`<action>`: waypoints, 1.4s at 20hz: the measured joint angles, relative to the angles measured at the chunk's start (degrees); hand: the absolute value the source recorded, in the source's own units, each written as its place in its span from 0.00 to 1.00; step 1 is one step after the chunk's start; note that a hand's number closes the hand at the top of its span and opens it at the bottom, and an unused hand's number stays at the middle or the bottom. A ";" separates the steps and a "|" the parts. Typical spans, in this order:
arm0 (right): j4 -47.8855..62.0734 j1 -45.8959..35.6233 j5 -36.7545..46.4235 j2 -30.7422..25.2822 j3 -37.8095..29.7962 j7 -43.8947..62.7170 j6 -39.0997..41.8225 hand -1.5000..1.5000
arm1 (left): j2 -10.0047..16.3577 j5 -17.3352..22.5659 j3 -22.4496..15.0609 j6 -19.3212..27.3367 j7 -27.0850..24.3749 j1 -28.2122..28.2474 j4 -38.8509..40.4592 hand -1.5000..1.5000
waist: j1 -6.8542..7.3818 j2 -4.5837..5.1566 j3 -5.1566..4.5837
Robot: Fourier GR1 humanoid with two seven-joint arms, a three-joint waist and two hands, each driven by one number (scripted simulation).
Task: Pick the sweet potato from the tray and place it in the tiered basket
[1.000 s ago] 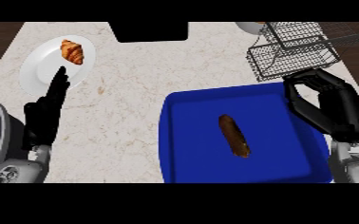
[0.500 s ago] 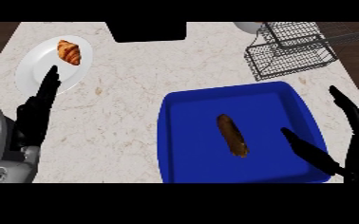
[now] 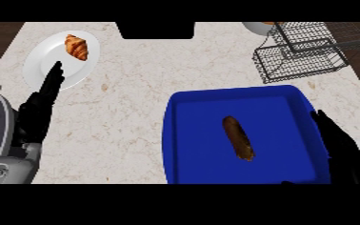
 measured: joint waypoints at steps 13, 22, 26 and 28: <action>4.24 -18.91 13.73 18.79 11.58 25.32 22.44 0.00 | -2.29 -1.17 -0.80 -0.79 -0.61 -2.30 2.28 0.50 | 2.19 0.36 0.40; 14.31 -22.17 19.09 28.05 10.75 26.00 27.06 0.00 | -2.91 -1.49 0.31 -1.31 -2.15 -1.64 4.02 0.50 | 1.45 0.25 0.55; 16.58 -22.57 20.10 29.17 10.92 26.06 28.19 0.00 | -3.06 -2.10 0.38 -1.15 -0.37 -1.91 2.39 0.50 | 1.33 0.15 0.62; 17.47 -22.90 20.60 29.43 11.03 25.76 28.85 0.00 | -3.56 -2.38 0.62 -1.05 -0.56 -2.23 2.80 0.50 | 1.19 0.16 0.63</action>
